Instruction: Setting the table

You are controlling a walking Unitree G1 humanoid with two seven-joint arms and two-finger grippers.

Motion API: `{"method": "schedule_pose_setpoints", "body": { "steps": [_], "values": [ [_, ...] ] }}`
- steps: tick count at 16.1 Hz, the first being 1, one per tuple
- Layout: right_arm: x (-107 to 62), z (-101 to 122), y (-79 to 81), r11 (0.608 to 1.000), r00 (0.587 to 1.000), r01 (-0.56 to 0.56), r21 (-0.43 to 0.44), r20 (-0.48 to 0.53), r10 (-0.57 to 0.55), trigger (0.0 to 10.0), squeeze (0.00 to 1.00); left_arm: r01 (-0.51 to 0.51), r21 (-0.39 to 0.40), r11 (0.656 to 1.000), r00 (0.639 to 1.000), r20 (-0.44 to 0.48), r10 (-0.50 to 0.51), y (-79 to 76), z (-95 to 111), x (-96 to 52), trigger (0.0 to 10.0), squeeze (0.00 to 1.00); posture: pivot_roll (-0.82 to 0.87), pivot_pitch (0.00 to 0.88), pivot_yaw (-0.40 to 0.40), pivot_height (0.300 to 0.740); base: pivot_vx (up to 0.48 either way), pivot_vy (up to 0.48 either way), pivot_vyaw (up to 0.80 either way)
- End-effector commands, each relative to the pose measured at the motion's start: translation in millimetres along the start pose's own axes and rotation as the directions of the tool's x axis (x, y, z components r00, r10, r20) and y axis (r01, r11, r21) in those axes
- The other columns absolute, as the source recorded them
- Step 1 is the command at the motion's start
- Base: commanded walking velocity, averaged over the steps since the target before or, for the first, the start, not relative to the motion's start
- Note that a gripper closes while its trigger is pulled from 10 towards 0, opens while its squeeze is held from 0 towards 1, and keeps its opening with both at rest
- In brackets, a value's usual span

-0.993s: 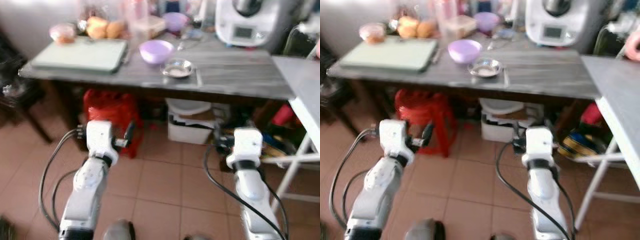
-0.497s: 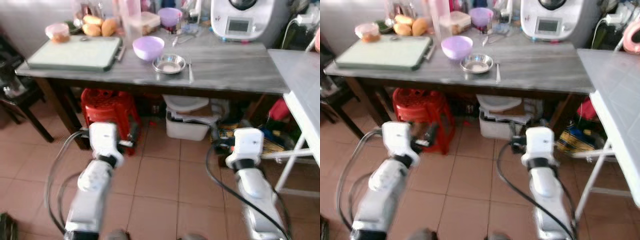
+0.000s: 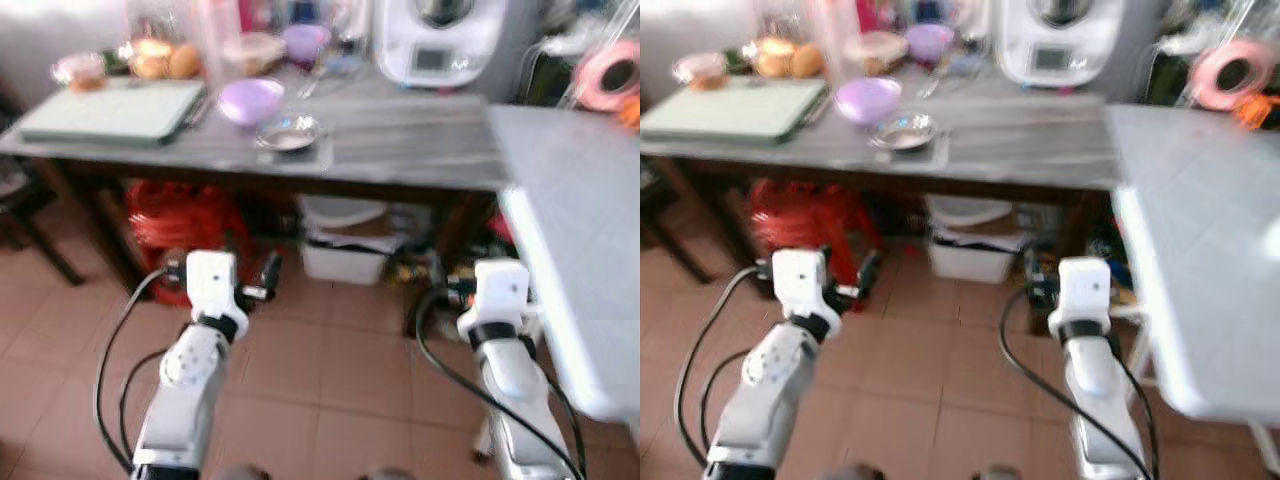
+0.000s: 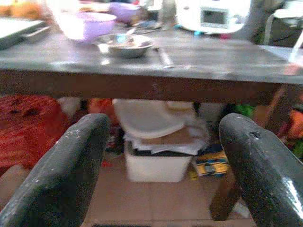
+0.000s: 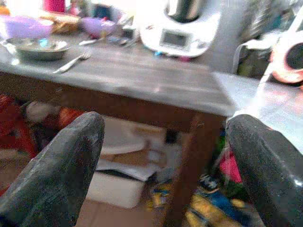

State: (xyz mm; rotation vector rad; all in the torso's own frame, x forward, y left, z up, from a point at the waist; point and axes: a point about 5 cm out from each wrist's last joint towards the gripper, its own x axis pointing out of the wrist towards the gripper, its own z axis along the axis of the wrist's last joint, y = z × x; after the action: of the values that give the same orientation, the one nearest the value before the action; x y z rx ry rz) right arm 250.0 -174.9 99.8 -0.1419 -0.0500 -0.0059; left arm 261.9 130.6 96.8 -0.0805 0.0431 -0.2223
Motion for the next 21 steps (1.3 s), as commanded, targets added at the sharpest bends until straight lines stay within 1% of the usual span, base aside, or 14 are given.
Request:
{"method": "schedule_pose_setpoints", "body": {
  "steps": [1, 5, 13, 18, 20, 21],
  "values": [
    [1.1, 1.0, 4.8, 1.0, 1.0, -0.015, 0.018, 0.008, 0.015, 10.0, 0.0, -0.011, 0.014, 1.0, 1.0, 0.0, 0.011, 6.9, 1.1, -0.1, 10.0, 0.0, -0.02, 0.0, 0.02, 0.74, 0.0, -0.409, 0.0],
    [5.1, 3.4, 10.2, 0.999, 0.999, -0.034, 0.016, 0.025, 0.033, 10.0, 0.0, -0.003, 0.021, 1.0, 1.0, 0.002, 0.003, 7.2, 1.6, 2.8, 10.0, 0.0, -0.02, 0.0, 0.028, 0.74, 0.0, -0.401, 0.0],
    [6.6, 4.0, 9.7, 0.999, 0.999, -0.037, 0.016, 0.029, 0.036, 10.0, 0.0, -0.005, 0.032, 0.999, 1.0, 0.01, 0.005, 6.0, 2.6, 3.0, 10.0, 0.0, -0.02, 0.0, 0.023, 0.74, 0.0, -0.397, 0.0],
    [6.3, 3.5, 6.8, 0.999, 0.999, -0.031, 0.011, 0.028, 0.031, 10.0, 0.0, -0.005, 0.041, 0.999, 1.0, 0.005, 0.004, 6.7, 2.1, 2.1, 10.0, 0.0, -0.02, 0.0, 0.025, 0.74, 0.0, -0.455, 0.0],
    [6.4, 2.9, 6.9, 0.999, 0.999, -0.025, 0.032, 0.021, 0.024, 10.0, 0.0, -0.004, 0.043, 0.999, 1.0, 0.005, 0.003, 7.0, 2.5, 2.1, 10.0, 0.0, -0.02, 0.0, 0.028, 0.74, 0.0, -0.461, 0.0],
    [7.3, 3.2, 7.1, 0.999, 0.999, -0.026, 0.029, 0.021, 0.025, 10.0, 0.0, -0.004, 0.044, 0.999, 1.0, 0.005, 0.004, 7.3, 2.9, 2.7, 10.0, 0.0, -0.02, 0.0, 0.027, 0.74, 0.0, -0.461, 0.0]
  ]
}}
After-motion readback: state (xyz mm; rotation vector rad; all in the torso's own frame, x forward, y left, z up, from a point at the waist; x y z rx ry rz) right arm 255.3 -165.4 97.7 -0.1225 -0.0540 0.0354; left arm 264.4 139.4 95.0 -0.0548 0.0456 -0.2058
